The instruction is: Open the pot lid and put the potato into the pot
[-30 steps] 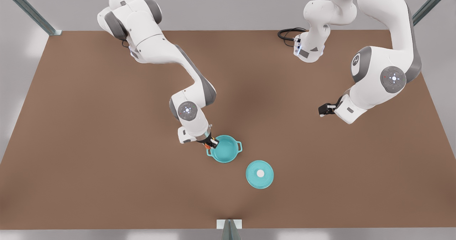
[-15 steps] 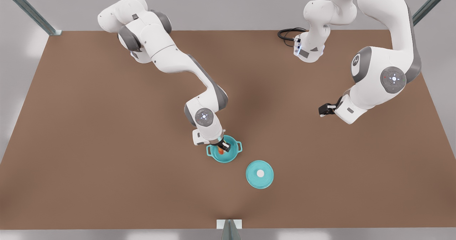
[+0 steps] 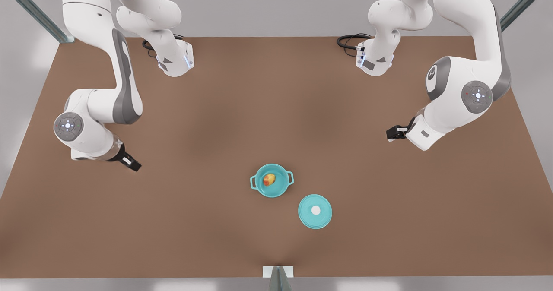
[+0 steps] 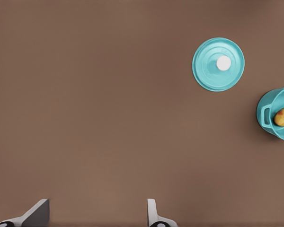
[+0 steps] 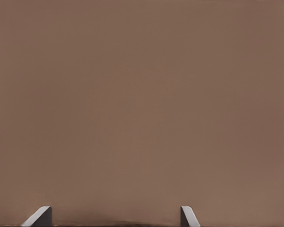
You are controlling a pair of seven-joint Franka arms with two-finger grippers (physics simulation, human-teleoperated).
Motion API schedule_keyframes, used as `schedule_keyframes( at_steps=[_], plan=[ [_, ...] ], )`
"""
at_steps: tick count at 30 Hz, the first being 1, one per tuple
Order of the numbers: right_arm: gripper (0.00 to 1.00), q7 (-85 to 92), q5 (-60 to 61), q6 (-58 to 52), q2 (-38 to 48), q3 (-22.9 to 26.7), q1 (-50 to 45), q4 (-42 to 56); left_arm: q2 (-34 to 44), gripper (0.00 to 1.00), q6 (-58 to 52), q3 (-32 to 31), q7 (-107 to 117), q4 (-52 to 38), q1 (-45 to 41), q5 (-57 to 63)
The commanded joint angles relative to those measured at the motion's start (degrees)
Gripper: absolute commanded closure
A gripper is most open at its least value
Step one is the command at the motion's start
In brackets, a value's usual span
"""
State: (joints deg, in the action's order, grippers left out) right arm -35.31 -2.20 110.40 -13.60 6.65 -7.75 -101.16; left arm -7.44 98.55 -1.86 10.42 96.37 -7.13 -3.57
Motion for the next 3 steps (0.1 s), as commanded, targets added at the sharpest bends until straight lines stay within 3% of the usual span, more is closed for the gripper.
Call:
schedule_keyframes(
  at_steps=[1,3],
  plan=[
    [0.00,34.00,-0.79,-8.45,0.07,-0.06,0.01,1.84,-0.03,0.00,0.49,-0.08,-0.04,-0.56,-0.25,0.14],
    [0.00,34.43,-0.79,-8.97,0.15,-0.15,-0.08,1.94,-0.91,0.00,0.06,-0.08,-0.40,-4.61,-0.25,-0.21]
  ],
)
